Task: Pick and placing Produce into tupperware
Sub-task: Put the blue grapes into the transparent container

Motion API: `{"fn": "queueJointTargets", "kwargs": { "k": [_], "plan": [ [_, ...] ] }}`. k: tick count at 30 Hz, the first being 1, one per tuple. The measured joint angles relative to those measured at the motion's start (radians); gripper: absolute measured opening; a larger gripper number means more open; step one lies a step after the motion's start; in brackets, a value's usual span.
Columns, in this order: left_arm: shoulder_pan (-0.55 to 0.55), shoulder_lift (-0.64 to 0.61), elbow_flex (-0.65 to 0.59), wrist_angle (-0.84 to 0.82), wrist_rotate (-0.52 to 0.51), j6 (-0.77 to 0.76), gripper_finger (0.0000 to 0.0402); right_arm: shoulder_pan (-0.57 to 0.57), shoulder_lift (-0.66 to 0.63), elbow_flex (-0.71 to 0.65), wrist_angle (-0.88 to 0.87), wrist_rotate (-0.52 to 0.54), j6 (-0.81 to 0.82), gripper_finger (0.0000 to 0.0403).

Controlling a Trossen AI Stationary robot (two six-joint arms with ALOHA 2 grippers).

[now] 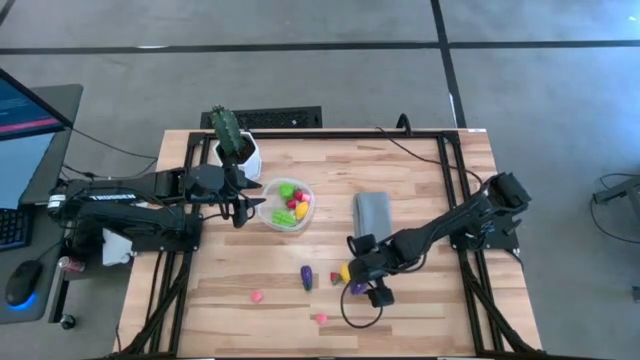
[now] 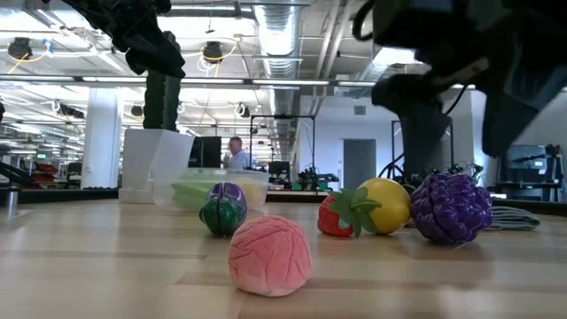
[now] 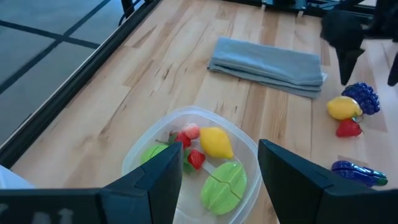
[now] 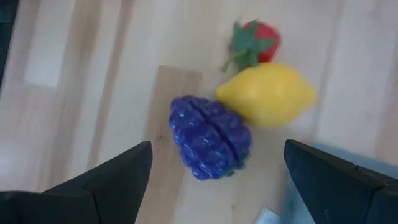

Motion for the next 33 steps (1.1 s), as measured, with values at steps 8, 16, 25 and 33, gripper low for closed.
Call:
{"fn": "queueJointTargets", "kwargs": {
  "k": [8,16,25,33],
  "plan": [
    [0.0,0.0,0.0,-0.016,0.0,-0.008,0.0199,0.001,0.086,0.024,0.004,-0.02,0.051,0.0388],
    [0.0,0.0,0.0,-0.015,-0.012,-0.008,0.0199,0.0,0.101,0.024,0.021,-0.021,0.052,0.0388],
    [0.0,0.0,0.0,-0.015,-0.016,-0.008,0.0199,-0.001,0.1,0.023,0.028,-0.024,0.045,0.0379],
    [0.0,0.0,0.0,-0.015,-0.018,-0.006,0.0199,-0.008,0.099,0.008,0.028,-0.028,0.055,0.0372]
  ]
}}
